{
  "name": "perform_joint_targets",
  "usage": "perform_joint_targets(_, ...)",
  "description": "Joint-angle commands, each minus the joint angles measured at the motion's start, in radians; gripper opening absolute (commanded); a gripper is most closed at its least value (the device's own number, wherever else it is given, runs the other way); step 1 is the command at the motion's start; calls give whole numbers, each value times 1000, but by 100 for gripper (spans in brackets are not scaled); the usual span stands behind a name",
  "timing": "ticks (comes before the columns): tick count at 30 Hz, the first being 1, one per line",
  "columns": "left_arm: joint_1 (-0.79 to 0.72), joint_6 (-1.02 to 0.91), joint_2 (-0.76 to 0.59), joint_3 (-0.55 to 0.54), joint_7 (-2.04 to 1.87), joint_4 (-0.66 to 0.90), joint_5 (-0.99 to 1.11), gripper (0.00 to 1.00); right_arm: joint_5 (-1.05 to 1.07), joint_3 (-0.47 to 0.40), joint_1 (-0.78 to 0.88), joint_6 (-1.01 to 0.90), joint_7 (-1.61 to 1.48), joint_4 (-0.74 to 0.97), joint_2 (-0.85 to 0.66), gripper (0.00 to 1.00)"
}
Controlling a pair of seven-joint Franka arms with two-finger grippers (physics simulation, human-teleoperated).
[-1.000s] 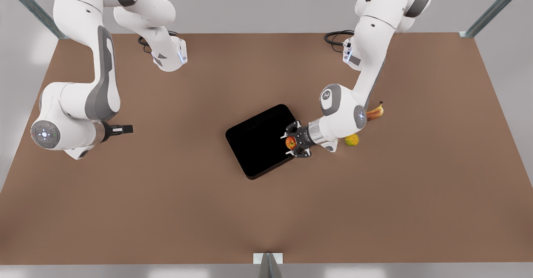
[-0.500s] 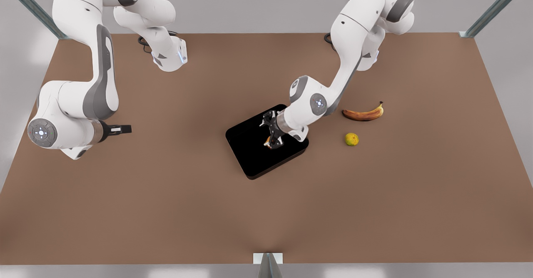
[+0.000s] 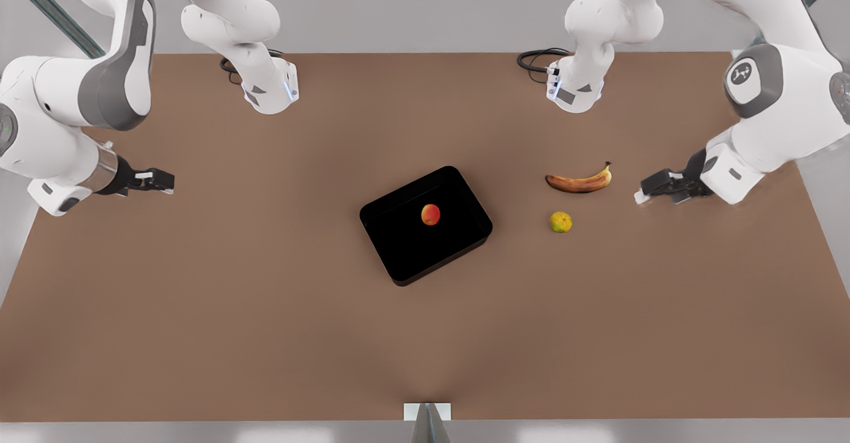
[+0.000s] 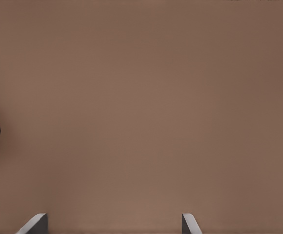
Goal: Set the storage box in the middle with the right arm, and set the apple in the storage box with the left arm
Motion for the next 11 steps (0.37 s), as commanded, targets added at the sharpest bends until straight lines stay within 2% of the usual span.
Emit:
perform_joint_targets(1, 12, -6, -9, -14, 5, -9, 200, 100, 0, 0, 0, 0, 0, 0, 0, 100)
perform_joint_targets(3, 38, -61, 20, -43, 68, 45, 171, 100, -2, 0, 0, -2, 0, 0, 0, 100)
perform_joint_targets(4, 38, -142, 143, -43, 63, 210, 182, 100, -2, 0, 0, -2, 0, 0, 0, 100)
perform_joint_targets(5, 36, -167, 220, -43, 52, 312, 185, 100, 0, 0, 0, -3, 0, 0, 0, 100)
perform_joint_targets(11, 36, -138, 180, -63, 29, 247, 185, 100, 0, 0, 0, -6, -6, -5, 2, 100)
